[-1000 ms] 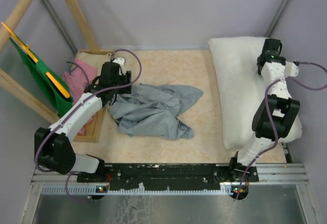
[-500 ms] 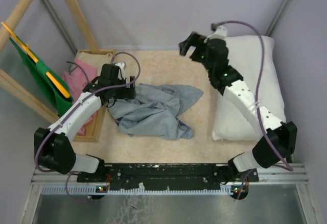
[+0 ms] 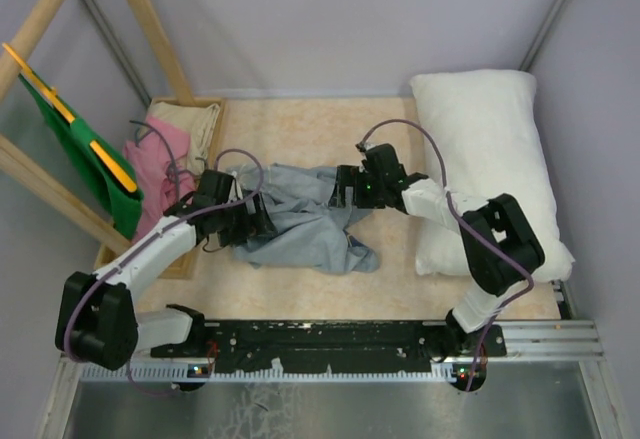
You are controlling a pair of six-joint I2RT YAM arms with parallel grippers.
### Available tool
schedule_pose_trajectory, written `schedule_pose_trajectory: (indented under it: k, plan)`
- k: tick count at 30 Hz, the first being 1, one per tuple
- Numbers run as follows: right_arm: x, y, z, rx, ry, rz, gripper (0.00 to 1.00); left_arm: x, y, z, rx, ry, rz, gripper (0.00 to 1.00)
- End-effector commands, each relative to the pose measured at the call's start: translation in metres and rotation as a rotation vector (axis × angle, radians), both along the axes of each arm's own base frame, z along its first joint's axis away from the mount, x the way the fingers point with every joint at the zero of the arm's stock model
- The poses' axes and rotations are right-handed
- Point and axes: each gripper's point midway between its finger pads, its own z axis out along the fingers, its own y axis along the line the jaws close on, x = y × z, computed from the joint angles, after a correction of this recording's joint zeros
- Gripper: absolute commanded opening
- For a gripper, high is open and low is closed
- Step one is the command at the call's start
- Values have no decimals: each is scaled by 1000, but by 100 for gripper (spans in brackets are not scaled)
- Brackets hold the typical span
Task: Remove the pillowcase from the pillow
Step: Adjust the pillowcase at the center of the board.
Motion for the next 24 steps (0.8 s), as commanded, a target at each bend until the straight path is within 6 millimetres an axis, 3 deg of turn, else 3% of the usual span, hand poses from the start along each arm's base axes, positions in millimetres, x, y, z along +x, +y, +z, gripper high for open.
schedule_pose_trajectory:
  k: [1,7,8,9,10,11,12,13,14,17,19,22,24]
  plan:
    - [-2,23,2,119,-8,76,93,48,-15,11,-53,-117,56,100]
    - [-6,35,-19,179,57,86,82,80,-11,-18,-12,-113,121,100]
    - [-4,37,-17,188,52,85,75,83,-10,-21,-6,-119,126,99]
    - [-2,37,-14,197,44,85,60,88,-9,-20,-2,-133,131,93]
    - [3,34,-9,205,33,78,41,96,-7,-14,4,-156,138,81]
    - [11,30,-2,218,21,67,17,104,-4,-7,17,-182,146,53]
    - [21,23,7,241,10,43,2,113,3,1,40,-210,165,31]
    - [36,13,24,280,-16,10,0,125,11,11,64,-246,185,11]
    - [54,0,43,325,-52,-32,0,138,19,24,82,-289,207,2]
    - [112,-48,120,405,-208,-154,0,184,46,86,107,-432,250,0]
    - [134,-76,188,410,-348,-193,0,209,55,144,118,-551,251,0]
    - [130,-107,279,374,-564,-229,0,217,55,237,116,-749,214,0]
    - [109,-124,314,359,-672,-267,0,202,58,278,103,-851,214,0]
